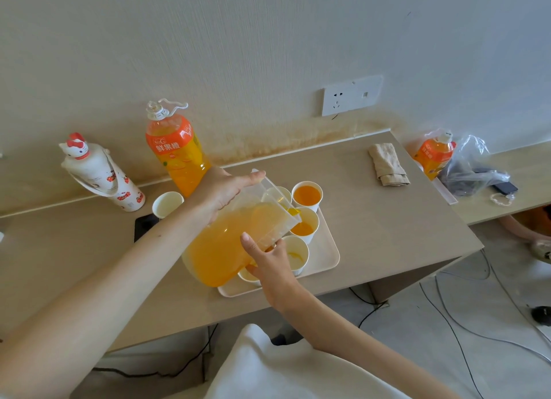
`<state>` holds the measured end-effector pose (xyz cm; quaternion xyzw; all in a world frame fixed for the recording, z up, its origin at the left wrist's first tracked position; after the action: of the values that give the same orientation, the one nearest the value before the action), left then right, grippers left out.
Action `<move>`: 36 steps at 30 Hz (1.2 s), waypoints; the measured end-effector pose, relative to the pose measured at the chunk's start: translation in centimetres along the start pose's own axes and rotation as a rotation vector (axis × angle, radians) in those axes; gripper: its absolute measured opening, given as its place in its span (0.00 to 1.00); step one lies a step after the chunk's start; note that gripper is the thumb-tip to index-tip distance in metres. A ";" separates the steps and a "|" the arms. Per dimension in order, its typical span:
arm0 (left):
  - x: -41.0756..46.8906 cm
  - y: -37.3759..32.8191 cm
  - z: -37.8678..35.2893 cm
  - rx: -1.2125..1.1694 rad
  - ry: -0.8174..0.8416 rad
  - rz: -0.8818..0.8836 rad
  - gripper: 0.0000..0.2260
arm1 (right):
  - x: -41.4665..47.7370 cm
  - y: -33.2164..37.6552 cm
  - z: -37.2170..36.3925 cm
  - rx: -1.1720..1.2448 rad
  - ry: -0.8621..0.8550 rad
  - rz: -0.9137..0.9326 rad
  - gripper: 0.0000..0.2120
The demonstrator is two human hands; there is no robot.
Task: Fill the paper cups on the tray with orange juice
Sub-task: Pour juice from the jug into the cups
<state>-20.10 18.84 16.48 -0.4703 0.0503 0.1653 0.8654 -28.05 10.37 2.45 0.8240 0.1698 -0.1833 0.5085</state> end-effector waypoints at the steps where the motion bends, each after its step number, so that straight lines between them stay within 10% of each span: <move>1: 0.0 0.0 0.0 -0.006 -0.004 -0.001 0.26 | 0.0 0.0 0.0 -0.002 0.000 0.003 0.37; 30: 0.8 0.4 0.1 -0.025 0.020 0.048 0.24 | 0.2 0.1 -0.3 0.011 -0.002 0.017 0.37; 36: -0.3 -0.2 0.4 -0.019 0.004 0.038 0.22 | 0.3 0.0 -0.3 -0.004 -0.008 0.016 0.24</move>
<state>-20.38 19.00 16.93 -0.4778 0.0593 0.1815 0.8575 -27.74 10.62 2.41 0.8236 0.1618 -0.1821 0.5122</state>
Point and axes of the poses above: each hand's wrist, its own x-axis towards the middle knuckle, its own z-axis out of the back of the hand, y = z × x, the point moved 8 cm from there along x, towards the middle knuckle, and after that the axes turned 4 degrees about -y, right-handed, at the moved point
